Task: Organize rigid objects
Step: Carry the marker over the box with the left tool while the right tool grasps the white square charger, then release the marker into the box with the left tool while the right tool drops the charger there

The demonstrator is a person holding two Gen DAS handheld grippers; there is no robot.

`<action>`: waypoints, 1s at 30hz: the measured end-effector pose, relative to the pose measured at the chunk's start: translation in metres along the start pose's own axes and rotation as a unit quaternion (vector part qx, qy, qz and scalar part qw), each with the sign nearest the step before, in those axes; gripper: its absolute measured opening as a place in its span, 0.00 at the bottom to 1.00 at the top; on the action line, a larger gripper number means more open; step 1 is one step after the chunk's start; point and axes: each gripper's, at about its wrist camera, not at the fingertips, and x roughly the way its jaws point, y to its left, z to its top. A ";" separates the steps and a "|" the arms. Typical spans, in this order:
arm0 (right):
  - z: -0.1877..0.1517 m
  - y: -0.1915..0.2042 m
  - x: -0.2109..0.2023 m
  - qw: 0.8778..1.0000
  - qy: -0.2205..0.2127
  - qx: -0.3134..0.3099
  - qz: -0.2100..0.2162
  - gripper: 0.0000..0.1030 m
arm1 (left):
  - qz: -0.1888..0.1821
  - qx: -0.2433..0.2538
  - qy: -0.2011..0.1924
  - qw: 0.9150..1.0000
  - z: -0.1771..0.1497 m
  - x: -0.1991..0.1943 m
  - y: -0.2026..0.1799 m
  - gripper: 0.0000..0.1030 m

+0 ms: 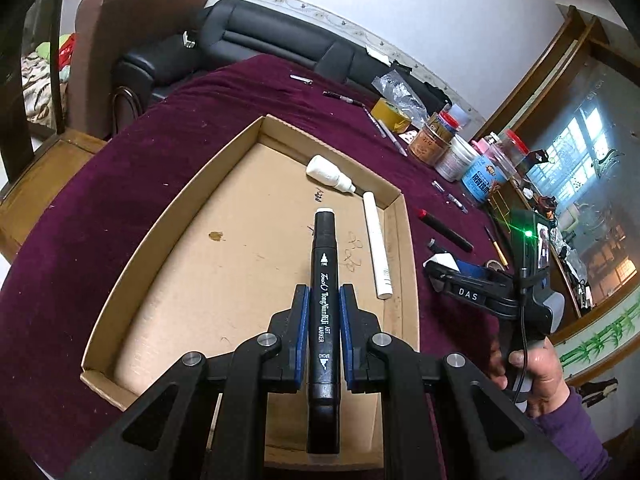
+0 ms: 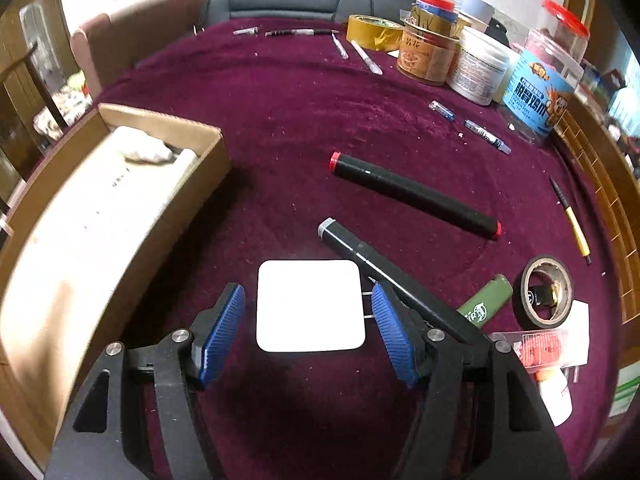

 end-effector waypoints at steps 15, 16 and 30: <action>0.032 0.031 -0.074 0.993 -0.066 -0.006 0.099 0.49 | 0.049 0.036 0.057 0.997 0.081 0.053 -0.002 0.11; 0.037 0.043 -0.071 0.992 -0.061 -0.016 0.109 0.49 | 0.048 0.028 0.069 0.996 0.087 0.065 0.002 0.11; 0.063 0.127 0.004 0.989 -0.014 -0.073 0.129 0.49 | 0.090 -0.004 0.089 0.992 0.109 0.130 0.031 0.12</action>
